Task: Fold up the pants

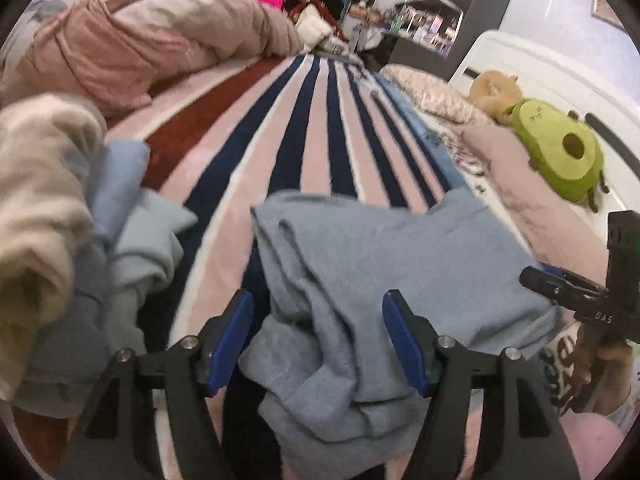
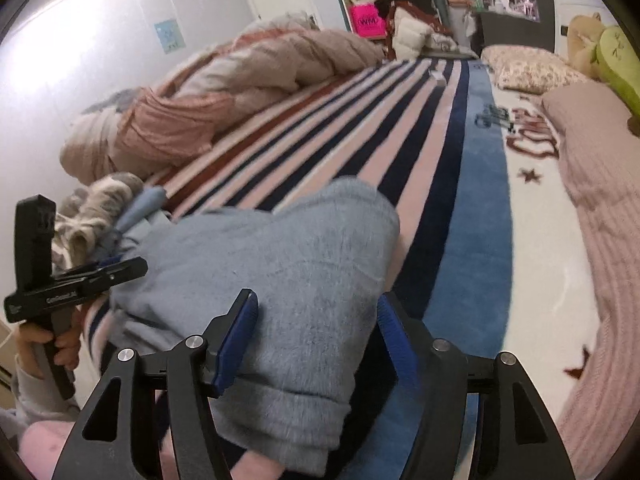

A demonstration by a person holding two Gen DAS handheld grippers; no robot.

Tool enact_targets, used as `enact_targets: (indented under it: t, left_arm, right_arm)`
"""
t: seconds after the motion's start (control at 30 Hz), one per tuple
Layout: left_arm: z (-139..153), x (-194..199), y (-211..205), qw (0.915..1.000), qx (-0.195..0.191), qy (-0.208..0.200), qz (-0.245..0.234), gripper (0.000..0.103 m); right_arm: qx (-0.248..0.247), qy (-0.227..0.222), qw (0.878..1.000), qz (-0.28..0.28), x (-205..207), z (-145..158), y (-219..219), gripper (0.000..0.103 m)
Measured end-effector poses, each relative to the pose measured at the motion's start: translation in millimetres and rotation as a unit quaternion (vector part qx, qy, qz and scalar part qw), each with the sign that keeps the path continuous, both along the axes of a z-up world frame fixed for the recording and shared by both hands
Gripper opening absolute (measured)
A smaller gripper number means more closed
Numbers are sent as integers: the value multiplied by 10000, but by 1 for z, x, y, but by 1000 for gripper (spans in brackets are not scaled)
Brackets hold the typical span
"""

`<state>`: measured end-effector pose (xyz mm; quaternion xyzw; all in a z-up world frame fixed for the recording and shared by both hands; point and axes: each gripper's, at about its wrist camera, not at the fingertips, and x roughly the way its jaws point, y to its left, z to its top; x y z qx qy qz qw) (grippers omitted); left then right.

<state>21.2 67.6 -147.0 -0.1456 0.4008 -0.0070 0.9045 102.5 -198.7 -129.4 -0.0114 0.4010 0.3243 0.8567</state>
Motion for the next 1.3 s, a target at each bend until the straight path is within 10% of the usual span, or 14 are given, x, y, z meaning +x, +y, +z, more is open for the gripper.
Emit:
enact_targets:
  t: [0.37,1.1,1.3]
  left_arm:
    - [-13,-6,11,9994,-175,263,-113,70]
    - [-4,-21,14,9989,386,98,-251,67]
    - [-3,3,13,9985,-275,28,-467,70]
  right_arm:
    - [207,701,9973,-121,1,-32,-20,67]
    - [12,368,9984,-426,-4,-9,-37,68]
    - [399,484,9979,-175,7,-6,-26,68]
